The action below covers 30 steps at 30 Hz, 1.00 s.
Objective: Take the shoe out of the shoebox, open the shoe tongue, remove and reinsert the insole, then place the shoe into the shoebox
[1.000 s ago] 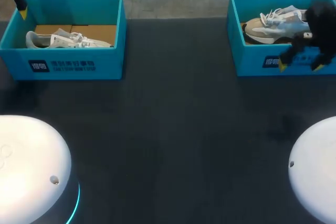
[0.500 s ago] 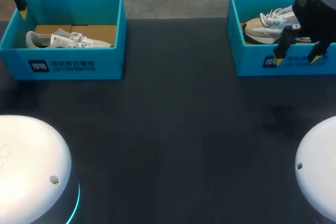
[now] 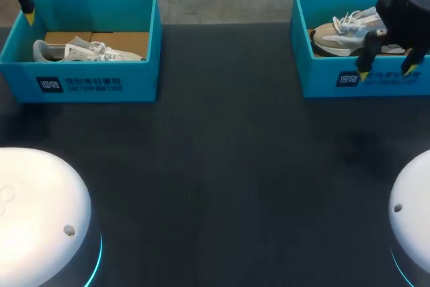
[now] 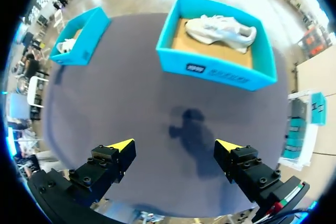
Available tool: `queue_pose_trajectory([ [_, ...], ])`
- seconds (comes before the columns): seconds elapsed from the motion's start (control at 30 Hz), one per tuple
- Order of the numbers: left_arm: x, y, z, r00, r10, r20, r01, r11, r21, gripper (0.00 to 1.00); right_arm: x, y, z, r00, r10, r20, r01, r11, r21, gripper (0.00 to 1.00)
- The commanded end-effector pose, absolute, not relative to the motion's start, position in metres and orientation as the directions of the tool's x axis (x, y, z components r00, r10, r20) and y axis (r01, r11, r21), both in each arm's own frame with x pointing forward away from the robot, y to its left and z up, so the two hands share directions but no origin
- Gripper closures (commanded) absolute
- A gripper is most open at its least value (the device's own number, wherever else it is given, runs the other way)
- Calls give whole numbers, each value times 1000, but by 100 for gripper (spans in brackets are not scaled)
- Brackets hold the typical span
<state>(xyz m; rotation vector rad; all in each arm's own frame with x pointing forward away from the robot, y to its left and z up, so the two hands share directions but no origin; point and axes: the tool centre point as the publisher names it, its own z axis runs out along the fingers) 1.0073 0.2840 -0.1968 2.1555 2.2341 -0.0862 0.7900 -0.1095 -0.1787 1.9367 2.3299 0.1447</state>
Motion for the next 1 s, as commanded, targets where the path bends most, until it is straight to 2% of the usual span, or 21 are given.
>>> queue_pose_trajectory([
  [0.03,1007,284,-196,-36,997,-61,999,35,-14,0,817,-115,-169,-174,976,-133,976,188,108,0],
  [0.5,1007,284,-196,-36,997,-61,999,35,-14,0,917,-182,-166,-208,960,-190,965,233,121,0],
  [1.0,1007,284,-196,-36,997,-61,999,35,-14,0,987,-245,-170,-221,946,-239,961,253,113,0],
])
